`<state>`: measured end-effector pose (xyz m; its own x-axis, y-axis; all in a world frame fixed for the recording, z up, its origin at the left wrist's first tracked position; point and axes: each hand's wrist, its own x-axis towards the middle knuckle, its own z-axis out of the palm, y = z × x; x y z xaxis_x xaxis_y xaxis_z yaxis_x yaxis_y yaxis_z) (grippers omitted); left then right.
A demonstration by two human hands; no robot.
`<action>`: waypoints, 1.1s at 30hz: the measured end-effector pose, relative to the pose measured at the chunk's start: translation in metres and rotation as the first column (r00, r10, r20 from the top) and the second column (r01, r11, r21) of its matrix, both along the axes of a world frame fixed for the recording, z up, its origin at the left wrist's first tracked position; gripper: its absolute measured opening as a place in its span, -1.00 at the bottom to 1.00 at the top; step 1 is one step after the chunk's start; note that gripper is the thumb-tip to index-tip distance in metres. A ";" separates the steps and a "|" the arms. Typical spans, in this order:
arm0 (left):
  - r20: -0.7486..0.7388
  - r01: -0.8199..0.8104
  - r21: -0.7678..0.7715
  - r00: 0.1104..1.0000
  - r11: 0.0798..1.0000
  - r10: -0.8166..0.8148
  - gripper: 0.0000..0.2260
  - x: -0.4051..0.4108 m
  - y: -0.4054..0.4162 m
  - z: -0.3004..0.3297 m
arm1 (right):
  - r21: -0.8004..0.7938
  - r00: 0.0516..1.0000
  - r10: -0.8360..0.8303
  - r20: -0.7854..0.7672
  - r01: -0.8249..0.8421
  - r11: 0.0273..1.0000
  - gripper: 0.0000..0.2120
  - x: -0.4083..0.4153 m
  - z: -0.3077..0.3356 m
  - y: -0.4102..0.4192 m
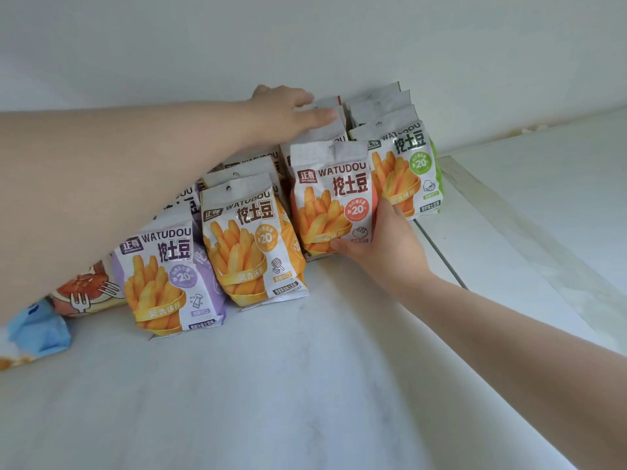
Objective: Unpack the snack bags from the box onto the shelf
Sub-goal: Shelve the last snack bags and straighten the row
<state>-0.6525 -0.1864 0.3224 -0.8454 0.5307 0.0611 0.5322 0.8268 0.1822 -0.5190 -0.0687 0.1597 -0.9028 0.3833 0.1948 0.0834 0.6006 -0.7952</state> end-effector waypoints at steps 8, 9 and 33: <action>0.005 0.229 -0.444 0.967 0.866 -0.253 0.07 0.030 -0.013 -0.025 | 0.074 0.994 0.075 0.084 -0.081 0.994 -0.41 -0.004 0.008 0.007; -0.055 0.209 -0.496 0.961 0.843 -0.271 0.04 0.027 -0.016 -0.030 | 0.045 0.994 0.082 0.071 -0.085 0.995 -0.42 -0.001 0.008 0.010; -0.275 0.098 -0.447 0.931 0.889 -0.241 0.23 0.038 -0.020 -0.043 | -0.245 0.993 -0.083 -0.088 0.060 0.968 0.17 -0.018 -0.001 0.039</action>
